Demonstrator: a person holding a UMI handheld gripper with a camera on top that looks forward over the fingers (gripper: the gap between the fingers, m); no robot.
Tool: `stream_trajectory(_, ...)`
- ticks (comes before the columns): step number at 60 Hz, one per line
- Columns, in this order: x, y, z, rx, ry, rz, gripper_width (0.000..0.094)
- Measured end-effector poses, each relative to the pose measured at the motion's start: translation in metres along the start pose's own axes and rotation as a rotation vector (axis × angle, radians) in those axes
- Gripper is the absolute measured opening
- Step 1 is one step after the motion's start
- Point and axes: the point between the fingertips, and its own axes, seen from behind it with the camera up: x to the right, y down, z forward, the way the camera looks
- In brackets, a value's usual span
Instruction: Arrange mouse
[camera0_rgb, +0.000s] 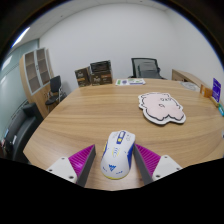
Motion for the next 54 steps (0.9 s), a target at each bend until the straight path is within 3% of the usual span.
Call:
stream_trajectory(4, 0.000, -0.002, 0.008, -0.008, 0.021, -0.029, 0.0709)
stream_trajectory(7, 0.005, -0.001, 0.012, -0.021, 0.058, -0.079, 0.0557)
stream_trajectory(26, -0.005, 0.007, 0.012, -0.129, 0.117, -0.075, 0.0401)
stream_trajectory(33, -0.003, 0.001, 0.010, -0.145, 0.152, -0.038, 0.0392)
stream_trajectory(40, 0.016, -0.044, 0.008, -0.087, 0.175, -0.017, 0.0394)
stream_trajectory(54, 0.136, -0.152, 0.060, -0.008, 0.219, -0.019, 0.0392)
